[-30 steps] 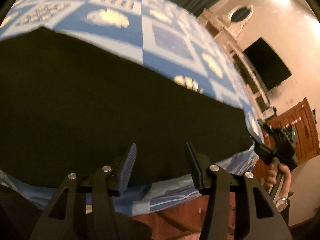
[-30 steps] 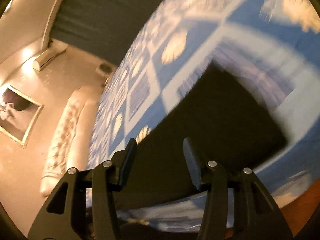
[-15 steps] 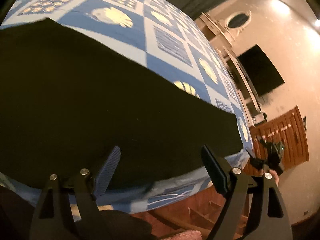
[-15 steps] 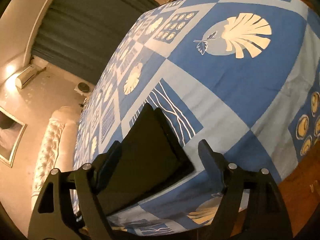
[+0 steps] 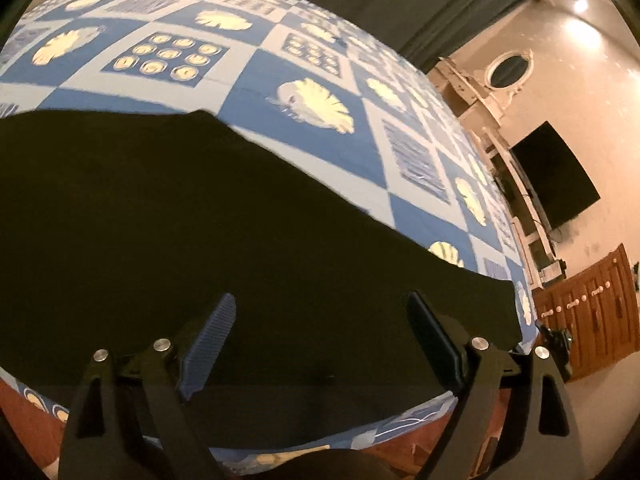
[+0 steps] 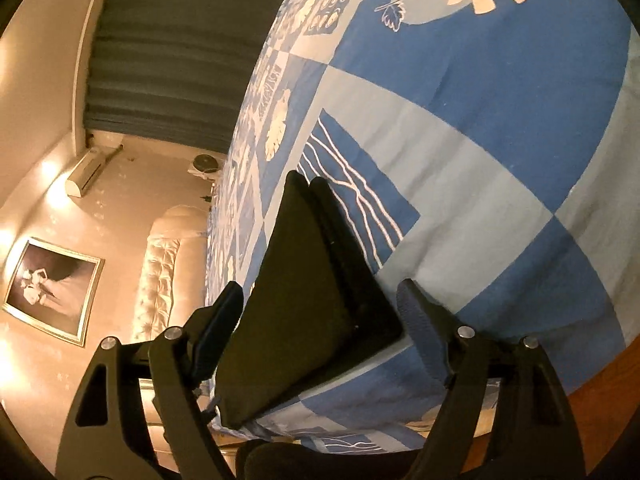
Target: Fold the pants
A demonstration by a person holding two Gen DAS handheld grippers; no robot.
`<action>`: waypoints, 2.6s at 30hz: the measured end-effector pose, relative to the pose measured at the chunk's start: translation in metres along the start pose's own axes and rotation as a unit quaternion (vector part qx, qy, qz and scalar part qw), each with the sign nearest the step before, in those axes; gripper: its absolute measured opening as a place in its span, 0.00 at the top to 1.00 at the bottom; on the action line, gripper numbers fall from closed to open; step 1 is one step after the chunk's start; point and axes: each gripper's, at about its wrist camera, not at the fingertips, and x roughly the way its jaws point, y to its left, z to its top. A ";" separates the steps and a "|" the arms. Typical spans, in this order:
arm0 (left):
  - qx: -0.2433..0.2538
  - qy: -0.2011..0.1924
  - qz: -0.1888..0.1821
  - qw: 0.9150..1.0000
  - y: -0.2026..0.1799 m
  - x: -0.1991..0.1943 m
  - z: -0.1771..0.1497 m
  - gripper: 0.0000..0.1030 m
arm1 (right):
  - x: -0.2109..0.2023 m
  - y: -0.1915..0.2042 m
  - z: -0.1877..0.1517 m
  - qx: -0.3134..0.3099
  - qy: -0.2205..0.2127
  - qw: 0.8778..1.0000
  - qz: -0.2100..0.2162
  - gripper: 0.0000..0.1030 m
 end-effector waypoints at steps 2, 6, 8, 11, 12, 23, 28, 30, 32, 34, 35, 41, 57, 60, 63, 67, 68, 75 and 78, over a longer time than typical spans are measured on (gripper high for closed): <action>0.002 0.005 0.002 1.000 0.005 0.004 -0.002 0.16 | 0.006 0.004 -0.002 -0.009 0.010 1.000 -0.006 0.23; 0.002 0.014 0.005 1.000 0.014 0.010 -0.006 0.16 | 0.015 0.016 -0.005 -0.023 0.029 0.999 -0.017 0.27; 0.000 0.016 0.004 1.000 0.016 0.011 -0.006 0.16 | 0.018 0.019 -0.005 -0.037 0.032 0.998 -0.039 0.50; 0.005 0.016 0.005 1.000 0.016 0.011 -0.007 0.16 | 0.021 0.019 -0.007 -0.050 0.034 0.996 -0.063 0.64; 0.007 0.017 0.005 1.000 0.016 0.011 -0.007 0.16 | 0.021 0.018 -0.008 -0.048 0.037 0.996 -0.058 0.67; 0.031 0.030 0.007 0.999 0.013 0.010 -0.008 0.16 | 0.035 0.024 -0.006 -0.047 0.042 0.997 -0.050 0.76; 0.044 0.043 0.007 0.998 0.015 0.004 -0.008 0.16 | 0.029 0.040 -0.009 -0.047 0.019 0.998 -0.041 0.77; 0.047 0.046 0.007 0.998 0.017 0.001 -0.008 0.16 | 0.026 0.054 -0.010 -0.054 0.015 0.998 -0.034 0.77; 0.048 0.049 0.007 0.998 0.021 -0.005 -0.006 0.16 | 0.024 0.074 -0.011 -0.072 0.011 0.997 -0.032 0.77; 0.045 0.050 0.006 0.998 0.024 -0.009 -0.004 0.16 | 0.023 0.093 -0.012 -0.086 0.011 0.996 -0.025 0.77; 0.042 0.049 0.010 0.998 0.026 -0.013 -0.004 0.16 | 0.024 0.106 -0.014 -0.096 0.011 0.995 -0.024 0.77; 0.033 0.045 0.026 0.998 0.041 -0.026 0.001 0.16 | 0.034 0.169 -0.033 -0.148 0.020 0.989 -0.020 0.78; 0.023 0.045 0.030 0.998 0.045 -0.027 0.007 0.16 | 0.149 0.298 -0.150 -0.279 0.093 0.955 -0.037 0.78; 0.023 0.045 0.033 0.998 0.047 -0.027 0.009 0.16 | 0.179 0.308 -0.180 -0.300 0.113 0.946 -0.046 0.78; 0.009 0.038 0.039 0.998 0.054 -0.029 0.013 0.16 | 0.207 0.314 -0.209 -0.314 0.133 0.938 -0.058 0.78; -0.006 0.031 0.039 0.999 0.060 -0.032 0.015 0.16 | 0.241 0.311 -0.245 -0.327 0.163 0.928 -0.070 0.78; -0.008 0.032 0.037 0.999 0.061 -0.032 0.016 0.16 | 0.247 0.310 -0.254 -0.331 0.168 0.926 -0.074 0.78; 0.009 0.019 0.048 0.999 0.057 -0.036 0.018 0.16 | 0.285 0.298 -0.304 -0.335 0.202 0.916 -0.087 0.78; 0.020 0.014 0.052 0.998 0.053 -0.037 0.018 0.16 | 0.296 0.297 -0.320 -0.345 0.213 0.909 -0.094 0.78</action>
